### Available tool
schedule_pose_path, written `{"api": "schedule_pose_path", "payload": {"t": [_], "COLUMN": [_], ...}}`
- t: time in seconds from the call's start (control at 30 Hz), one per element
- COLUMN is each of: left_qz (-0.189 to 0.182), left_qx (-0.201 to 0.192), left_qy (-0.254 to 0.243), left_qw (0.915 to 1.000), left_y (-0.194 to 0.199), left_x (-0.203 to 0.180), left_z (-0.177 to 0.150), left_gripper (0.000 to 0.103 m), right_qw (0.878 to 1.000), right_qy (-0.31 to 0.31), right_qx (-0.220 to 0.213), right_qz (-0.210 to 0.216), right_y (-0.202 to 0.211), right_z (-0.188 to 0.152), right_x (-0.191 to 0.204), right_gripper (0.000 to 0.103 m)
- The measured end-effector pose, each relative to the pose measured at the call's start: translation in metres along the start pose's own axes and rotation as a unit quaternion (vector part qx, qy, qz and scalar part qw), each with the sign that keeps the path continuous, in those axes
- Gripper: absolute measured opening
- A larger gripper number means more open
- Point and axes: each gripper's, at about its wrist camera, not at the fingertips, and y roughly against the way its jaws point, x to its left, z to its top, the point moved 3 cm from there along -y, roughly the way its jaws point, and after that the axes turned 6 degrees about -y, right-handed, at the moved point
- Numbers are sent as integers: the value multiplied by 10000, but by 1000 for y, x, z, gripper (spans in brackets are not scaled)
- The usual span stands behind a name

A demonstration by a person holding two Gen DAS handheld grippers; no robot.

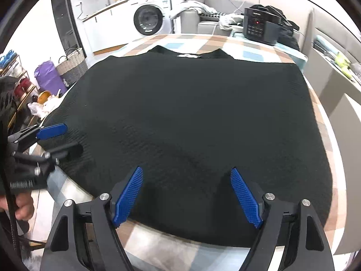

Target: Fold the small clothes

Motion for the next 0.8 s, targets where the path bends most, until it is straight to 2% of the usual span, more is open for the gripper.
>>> {"api": "schedule_pose_path", "payload": {"t": [0.2, 0.37, 0.6, 0.8], "left_qz": [-30, -107, -342, -275], "left_qx": [195, 180, 187, 295], "left_qy": [75, 72, -297, -421], "left_qw": [9998, 9998, 9988, 9983], "left_y": [-2, 0, -3, -10], "left_x": [-7, -12, -44, -51], "left_z": [-15, -13, -10, -12], "left_gripper": [82, 81, 82, 82], "right_qw": [10000, 9997, 9998, 9993], "right_qy": [-19, -239, -71, -52], "right_qx": [71, 28, -88, -122], "right_qz": [-66, -89, -171, -340], "right_y": [-1, 9, 7, 17], "right_z": [-11, -20, -30, -43], "right_x": [-6, -20, -9, -25], "right_gripper": [82, 82, 82, 82]}}
